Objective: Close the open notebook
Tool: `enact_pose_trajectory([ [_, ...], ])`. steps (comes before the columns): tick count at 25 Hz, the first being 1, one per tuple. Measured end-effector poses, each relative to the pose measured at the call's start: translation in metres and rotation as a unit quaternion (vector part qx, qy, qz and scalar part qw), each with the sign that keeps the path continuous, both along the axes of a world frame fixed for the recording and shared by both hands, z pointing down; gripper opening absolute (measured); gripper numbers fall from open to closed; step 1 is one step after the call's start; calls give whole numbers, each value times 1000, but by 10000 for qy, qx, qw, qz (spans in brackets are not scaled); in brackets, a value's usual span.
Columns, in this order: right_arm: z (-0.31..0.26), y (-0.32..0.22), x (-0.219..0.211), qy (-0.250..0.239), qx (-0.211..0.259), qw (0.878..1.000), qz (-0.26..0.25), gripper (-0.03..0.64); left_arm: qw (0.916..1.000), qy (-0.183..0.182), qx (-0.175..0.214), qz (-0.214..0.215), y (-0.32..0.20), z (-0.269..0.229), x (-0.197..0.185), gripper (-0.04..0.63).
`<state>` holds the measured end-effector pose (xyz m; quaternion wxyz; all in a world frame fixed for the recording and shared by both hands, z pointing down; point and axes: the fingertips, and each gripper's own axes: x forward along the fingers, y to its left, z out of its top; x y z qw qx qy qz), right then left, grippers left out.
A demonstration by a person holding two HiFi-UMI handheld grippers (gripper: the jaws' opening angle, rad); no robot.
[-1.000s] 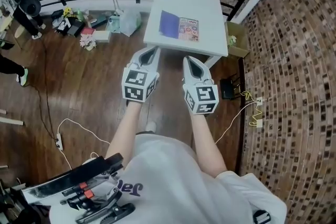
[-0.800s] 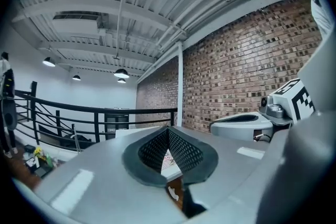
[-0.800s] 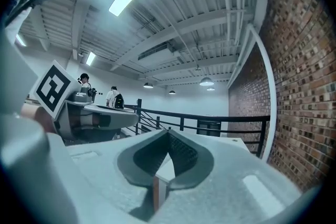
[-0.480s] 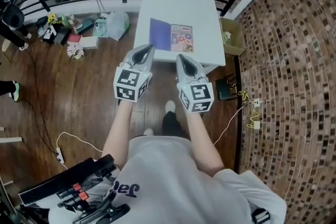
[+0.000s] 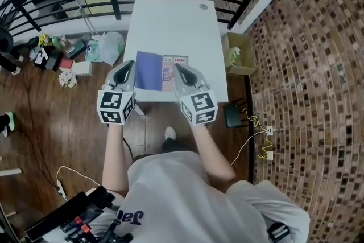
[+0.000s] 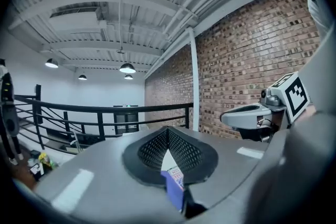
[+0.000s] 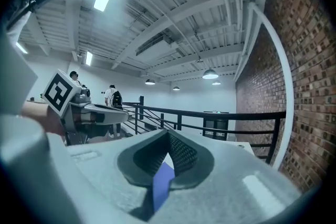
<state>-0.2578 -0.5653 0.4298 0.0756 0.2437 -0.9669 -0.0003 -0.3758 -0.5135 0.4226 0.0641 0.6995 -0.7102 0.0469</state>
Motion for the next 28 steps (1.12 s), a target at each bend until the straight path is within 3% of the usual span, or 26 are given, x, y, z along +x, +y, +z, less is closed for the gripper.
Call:
enact_pose_trajectory([
  [6, 7, -53, -19, -46, -350, 9992, -202, -12, 9989, -28, -389, -254, -24, -1, -54, 15],
  [11, 24, -70, -35, 78, -530, 9984, -178, -12, 9950, 332, -891, -314, -22, 34, -101, 17],
  [14, 41, -72, -38, 257, -639, 9975, -144, -11, 9885, 675, -1296, -383, -15, 75, -118, 18],
  [15, 46, -72, -37, 319, -678, 9971, -124, -11, 9848, 860, -1467, -352, -14, 91, -119, 18],
  [16, 51, -74, -35, 372, -723, 9966, -93, -11, 9799, 1100, -1642, -266, -14, 109, -118, 72],
  [17, 57, -76, -34, 423, -769, 9961, -60, -12, 9739, 1373, -1799, -152, -16, 125, -114, 168],
  [18, 63, -78, -33, 477, -817, 9955, -31, -11, 9678, 1624, -1923, -57, -16, 140, -109, 208],
  [21, 78, -80, -32, 593, -929, 9939, 20, -12, 9529, 2045, -2239, 83, -13, 180, -95, 224],
  [25, 91, -81, -30, 709, -1010, 9923, 57, -11, 9280, 2557, -2677, 424, -10, 231, -68, 327],
  [28, 105, -79, -27, 795, -1123, 9904, 117, -12, 9136, 2710, -2977, 577, -5, 262, -52, 335],
])
